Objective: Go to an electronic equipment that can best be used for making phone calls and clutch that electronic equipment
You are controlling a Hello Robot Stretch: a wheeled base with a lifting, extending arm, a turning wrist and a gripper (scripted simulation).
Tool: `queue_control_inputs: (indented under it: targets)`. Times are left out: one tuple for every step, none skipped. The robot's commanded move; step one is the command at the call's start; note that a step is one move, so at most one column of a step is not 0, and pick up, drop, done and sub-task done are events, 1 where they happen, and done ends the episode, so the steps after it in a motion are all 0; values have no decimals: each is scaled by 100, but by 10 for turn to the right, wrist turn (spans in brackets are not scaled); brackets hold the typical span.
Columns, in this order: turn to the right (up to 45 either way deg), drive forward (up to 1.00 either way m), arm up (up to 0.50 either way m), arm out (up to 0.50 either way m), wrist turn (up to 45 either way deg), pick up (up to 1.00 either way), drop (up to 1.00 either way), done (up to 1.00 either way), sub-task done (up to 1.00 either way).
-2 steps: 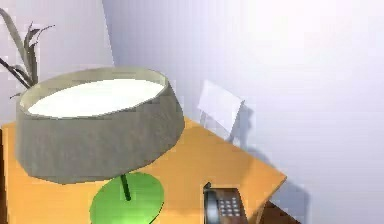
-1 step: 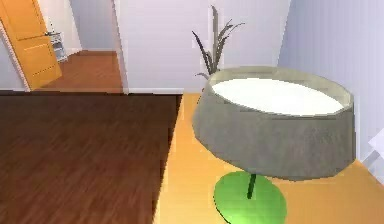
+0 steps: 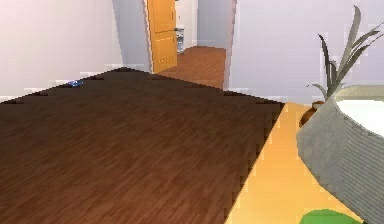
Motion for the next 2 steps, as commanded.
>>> queue_control_inputs:
  targets:
    - [0, 0, 50, 0, 0, 0, 0, 0, 0]
    - [0, 0, 34, 0, 0, 0, 0, 0, 0]
